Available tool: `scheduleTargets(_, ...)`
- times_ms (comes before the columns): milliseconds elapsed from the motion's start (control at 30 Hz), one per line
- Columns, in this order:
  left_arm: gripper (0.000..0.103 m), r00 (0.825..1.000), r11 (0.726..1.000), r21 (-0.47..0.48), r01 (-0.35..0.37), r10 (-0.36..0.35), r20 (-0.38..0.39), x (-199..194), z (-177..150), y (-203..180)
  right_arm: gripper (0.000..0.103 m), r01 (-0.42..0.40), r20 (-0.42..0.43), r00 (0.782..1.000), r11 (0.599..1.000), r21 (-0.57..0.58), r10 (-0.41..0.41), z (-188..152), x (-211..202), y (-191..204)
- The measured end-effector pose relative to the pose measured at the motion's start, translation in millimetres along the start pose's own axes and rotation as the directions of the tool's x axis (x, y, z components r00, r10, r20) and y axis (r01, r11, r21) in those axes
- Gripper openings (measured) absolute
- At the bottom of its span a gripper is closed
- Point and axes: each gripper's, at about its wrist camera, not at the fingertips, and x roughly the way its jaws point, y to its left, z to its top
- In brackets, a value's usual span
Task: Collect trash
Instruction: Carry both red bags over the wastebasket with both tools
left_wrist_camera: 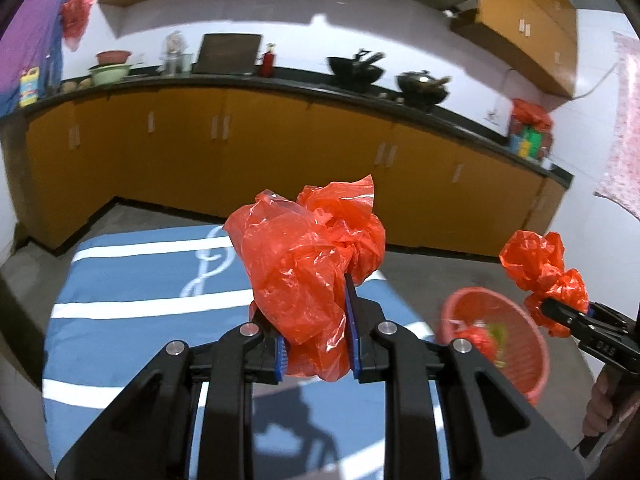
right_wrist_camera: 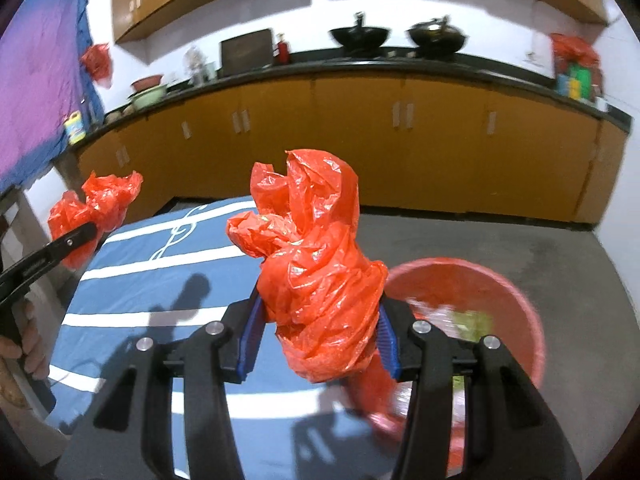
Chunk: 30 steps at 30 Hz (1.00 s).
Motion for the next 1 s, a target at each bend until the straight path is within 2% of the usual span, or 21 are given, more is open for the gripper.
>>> scheduleTargets(200, 0.023, 0.999, 0.998, 0.043, 0.053, -0.054, 0.002, -8, -3, -47, 0.048, 0.075, 0.043, 0.996, 0.994, 0.074, -0.078, -14, -51, -54)
scheduleTargets(433, 0.023, 0.996, 0.993, 0.081, 0.087, -0.086, -0.015, -12, -14, -92, 0.048, 0.128, 0.052, 0.989, 0.984, 0.127, -0.135, -27, -76, -93)
scheduleTargets(1000, 0.023, 0.986, 0.977, 0.141, 0.162, -0.156, -0.049, -6, -37, -179, 0.048, 0.156, 0.066, 0.983, 0.968, 0.195, -0.172, -35, -96, -128)
